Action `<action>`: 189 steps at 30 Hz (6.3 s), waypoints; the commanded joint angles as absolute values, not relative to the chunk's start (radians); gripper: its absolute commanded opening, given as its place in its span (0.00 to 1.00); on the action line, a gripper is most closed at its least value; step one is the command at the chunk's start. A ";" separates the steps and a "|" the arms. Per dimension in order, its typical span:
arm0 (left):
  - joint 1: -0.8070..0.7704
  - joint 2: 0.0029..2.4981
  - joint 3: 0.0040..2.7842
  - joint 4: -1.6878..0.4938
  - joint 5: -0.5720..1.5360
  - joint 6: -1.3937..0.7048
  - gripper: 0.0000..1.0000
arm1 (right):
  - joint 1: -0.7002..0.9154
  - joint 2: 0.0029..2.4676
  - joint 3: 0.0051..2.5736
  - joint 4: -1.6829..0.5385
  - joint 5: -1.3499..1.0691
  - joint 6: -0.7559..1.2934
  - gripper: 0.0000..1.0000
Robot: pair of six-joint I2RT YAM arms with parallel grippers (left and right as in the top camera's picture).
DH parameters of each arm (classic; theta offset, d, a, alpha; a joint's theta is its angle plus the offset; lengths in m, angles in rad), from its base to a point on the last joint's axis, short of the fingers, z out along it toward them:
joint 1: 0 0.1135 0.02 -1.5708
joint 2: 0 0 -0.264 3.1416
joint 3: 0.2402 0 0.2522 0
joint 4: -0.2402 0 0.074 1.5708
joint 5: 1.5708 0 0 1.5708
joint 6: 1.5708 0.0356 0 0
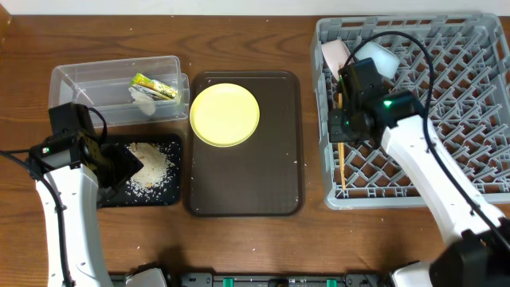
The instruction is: Sort waste into correct bins and load items into the dishwasher rack
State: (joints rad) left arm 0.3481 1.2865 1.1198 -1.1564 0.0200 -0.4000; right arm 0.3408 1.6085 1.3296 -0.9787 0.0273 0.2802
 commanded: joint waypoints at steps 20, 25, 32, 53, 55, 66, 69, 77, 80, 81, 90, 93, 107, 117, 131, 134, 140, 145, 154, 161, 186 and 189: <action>0.353 1.280 1.121 -1.163 0.018 -0.410 0.81 | 0.334 1.652 1.329 -0.918 0.020 0.219 0.25; 0.353 1.280 1.121 -1.163 0.018 -0.410 0.81 | 0.368 1.570 1.329 -0.755 -0.095 0.219 0.43; 0.353 1.280 1.121 -1.163 0.018 -0.410 0.81 | 0.467 1.633 1.328 -0.508 -0.161 0.220 0.53; 0.353 1.280 1.121 -1.163 0.018 -0.410 0.81 | 0.601 2.142 1.328 -0.031 -0.048 0.415 0.44; 0.353 1.280 1.121 -1.163 0.018 -0.410 0.81 | 0.604 2.153 1.328 -0.046 -0.048 0.419 0.40; 0.353 1.280 1.121 -1.163 0.018 -0.410 0.81 | 0.579 2.109 1.328 -0.130 -0.048 0.415 0.01; 0.353 1.280 1.121 -1.163 0.018 -0.410 0.81 | 0.545 2.044 1.328 -0.183 -0.035 0.382 0.01; 0.353 1.280 1.121 -1.163 0.018 -0.410 0.81 | 0.452 1.757 1.329 -0.378 0.079 0.224 0.01; 0.353 1.280 1.121 -1.162 0.018 -0.410 0.81 | 0.411 1.640 1.328 -0.453 0.125 0.134 0.01; 0.353 1.280 1.121 -1.162 0.018 -0.410 0.81 | 0.397 1.605 1.328 -0.480 0.143 0.109 0.01; 0.353 1.280 1.121 -1.162 0.018 -0.410 0.81 | 0.265 1.409 1.328 -0.613 0.469 -0.062 0.01; 0.353 1.280 1.121 -1.163 0.018 -0.410 0.81 | 0.233 1.400 1.328 -0.614 0.567 -0.191 0.01; 0.353 1.280 1.121 -1.163 0.018 -0.410 0.81 | 0.209 1.508 1.328 -0.640 0.753 -0.348 0.01; 0.353 1.280 1.121 -1.163 0.018 -0.410 0.81 | 0.229 1.584 1.328 -0.648 0.719 -0.170 0.01; 0.353 1.280 1.121 -1.163 0.019 -0.410 0.82 | 0.233 1.562 1.328 -0.647 0.269 0.131 0.36; 0.353 1.280 1.121 -1.163 0.018 -0.410 0.82 | 0.218 1.521 1.328 -0.648 0.226 0.142 0.41; 0.318 1.280 1.121 -1.146 0.047 -0.352 0.86 | 0.142 1.396 1.328 -0.691 0.114 0.159 0.57; 0.208 1.280 1.121 -1.073 0.173 -0.225 0.89 | 0.035 1.332 1.328 -0.816 -0.055 0.181 0.81; -0.051 1.287 1.121 -1.104 0.183 -0.097 0.96 | -0.073 1.340 1.328 -1.028 -0.258 0.058 0.99; -0.062 1.268 1.115 -1.205 0.163 -0.098 0.96 | -0.071 1.323 1.323 -1.153 -0.198 0.074 0.99; -0.062 0.381 0.742 -0.926 0.165 -0.098 0.97 | -0.070 0.515 0.644 -0.836 -0.158 0.093 0.99; -0.062 0.384 0.742 -0.926 0.165 -0.098 0.97 | -0.070 0.516 0.644 -0.881 -0.158 0.092 0.99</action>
State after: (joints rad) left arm -0.0608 0.3870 0.7464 -0.9306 0.1764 -0.1066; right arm -0.0635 0.5213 0.6514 -0.8680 -0.1654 0.0875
